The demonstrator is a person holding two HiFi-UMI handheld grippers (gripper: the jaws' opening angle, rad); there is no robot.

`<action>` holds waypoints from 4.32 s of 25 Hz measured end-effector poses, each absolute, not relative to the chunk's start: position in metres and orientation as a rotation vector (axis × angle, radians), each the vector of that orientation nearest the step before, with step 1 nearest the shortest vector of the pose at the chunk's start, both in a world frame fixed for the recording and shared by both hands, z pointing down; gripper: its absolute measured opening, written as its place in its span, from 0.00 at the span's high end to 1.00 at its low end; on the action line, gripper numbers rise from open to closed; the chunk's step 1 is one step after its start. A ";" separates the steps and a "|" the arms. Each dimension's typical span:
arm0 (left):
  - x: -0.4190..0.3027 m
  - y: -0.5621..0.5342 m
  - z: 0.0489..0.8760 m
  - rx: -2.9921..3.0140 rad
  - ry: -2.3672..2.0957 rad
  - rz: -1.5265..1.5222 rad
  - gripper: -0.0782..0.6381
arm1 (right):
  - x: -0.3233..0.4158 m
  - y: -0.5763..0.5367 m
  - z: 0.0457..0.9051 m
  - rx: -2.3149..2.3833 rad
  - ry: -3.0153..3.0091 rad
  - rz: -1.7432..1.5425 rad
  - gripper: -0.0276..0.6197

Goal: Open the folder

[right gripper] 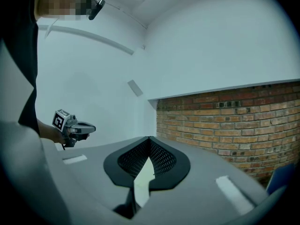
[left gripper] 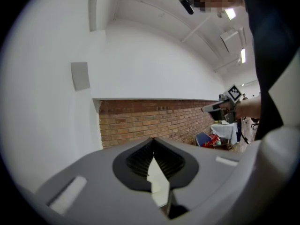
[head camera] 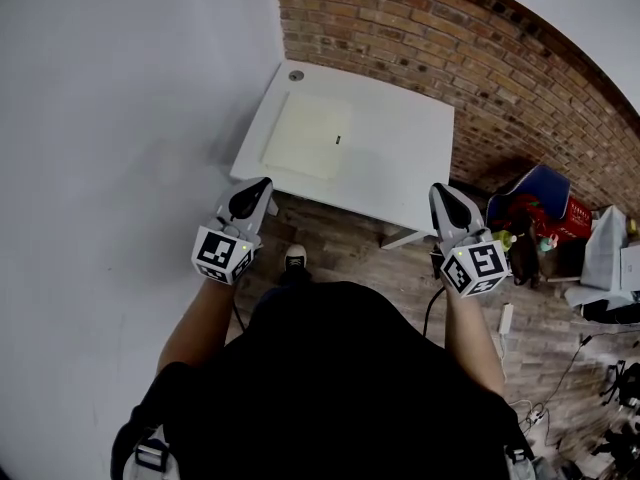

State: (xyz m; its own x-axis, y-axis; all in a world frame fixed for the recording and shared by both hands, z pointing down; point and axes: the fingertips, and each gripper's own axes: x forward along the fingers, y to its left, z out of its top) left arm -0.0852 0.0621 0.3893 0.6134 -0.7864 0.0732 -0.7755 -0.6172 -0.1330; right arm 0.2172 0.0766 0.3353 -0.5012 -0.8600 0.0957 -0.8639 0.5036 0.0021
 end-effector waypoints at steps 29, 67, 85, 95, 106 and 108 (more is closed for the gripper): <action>-0.065 -0.064 0.397 -2.661 1.075 -0.394 0.89 | 0.179 -0.041 0.355 1.486 -2.619 0.205 0.96; -0.109 -0.186 0.429 -2.770 0.979 -0.398 0.89 | 0.135 -0.134 0.376 1.562 -2.524 0.304 0.96; -0.074 -0.154 0.469 -2.771 0.961 -0.575 0.89 | 0.150 -0.137 0.401 1.440 -2.586 0.354 0.96; -0.057 -0.141 0.502 -2.817 0.872 -0.647 0.89 | 0.150 -0.123 0.421 1.444 -2.534 0.394 0.96; -0.024 -0.118 0.544 -2.821 0.653 -0.757 0.88 | 0.153 -0.099 0.436 1.454 -2.486 0.458 0.96; -0.018 -0.114 0.553 -2.823 0.599 -0.783 0.88 | 0.154 -0.095 0.439 1.457 -2.478 0.467 0.96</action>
State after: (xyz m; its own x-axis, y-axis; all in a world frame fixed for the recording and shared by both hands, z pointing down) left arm -0.0176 -0.1144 0.5527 0.7840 -0.4154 0.4612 -0.3363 -0.9088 -0.2470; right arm 0.1544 -0.0951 0.4389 -0.4798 -0.8040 0.3514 -0.8767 0.4550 -0.1561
